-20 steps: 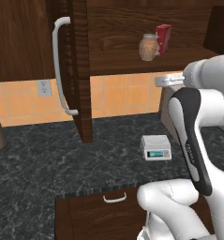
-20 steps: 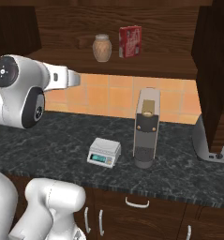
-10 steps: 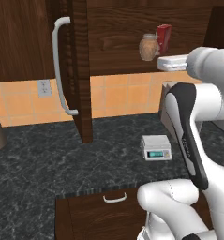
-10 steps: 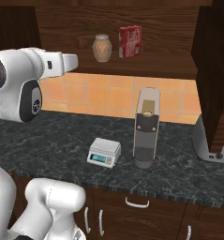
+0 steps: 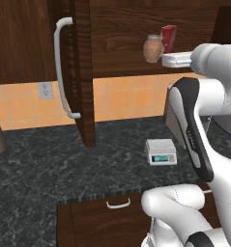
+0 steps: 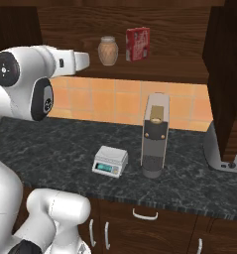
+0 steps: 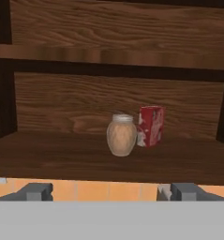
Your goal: Pick the honey bottle and place it on the digital scale for weighing, and close the cabinet.
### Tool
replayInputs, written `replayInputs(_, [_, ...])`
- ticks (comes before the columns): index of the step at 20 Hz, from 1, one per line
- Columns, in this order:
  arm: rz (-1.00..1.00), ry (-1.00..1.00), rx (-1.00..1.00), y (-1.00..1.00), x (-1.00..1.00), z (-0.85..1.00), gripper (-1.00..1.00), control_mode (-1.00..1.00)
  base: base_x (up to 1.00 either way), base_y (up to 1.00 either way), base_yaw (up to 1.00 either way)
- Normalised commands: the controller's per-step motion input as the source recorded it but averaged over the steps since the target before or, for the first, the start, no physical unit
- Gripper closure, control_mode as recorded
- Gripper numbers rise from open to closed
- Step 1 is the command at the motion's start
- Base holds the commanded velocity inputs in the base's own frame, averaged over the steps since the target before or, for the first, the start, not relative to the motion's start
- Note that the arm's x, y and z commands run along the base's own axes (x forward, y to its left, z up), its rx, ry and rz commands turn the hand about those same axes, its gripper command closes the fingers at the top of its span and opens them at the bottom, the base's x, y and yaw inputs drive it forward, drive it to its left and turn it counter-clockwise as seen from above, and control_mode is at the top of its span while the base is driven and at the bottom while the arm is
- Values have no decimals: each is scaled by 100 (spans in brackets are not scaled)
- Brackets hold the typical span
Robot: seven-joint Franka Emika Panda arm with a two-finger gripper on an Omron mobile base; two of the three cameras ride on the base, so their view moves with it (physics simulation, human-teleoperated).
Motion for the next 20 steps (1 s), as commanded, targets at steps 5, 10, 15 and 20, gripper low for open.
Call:
replayInputs(5, [0, 6, 0, -6, 32, 1, -100, -100, 0, 0, 0])
replayInputs(10, [0, 2, 0, -2, 38, 0, -100, -100, 0, 0, 0])
replayInputs(15, [0, 0, 0, 0, 33, 0, -100, -100, 0, 0, 0])
replayInputs(20, [0, 0, 0, 0, 34, 0, -100, -100, 0, 0, 0])
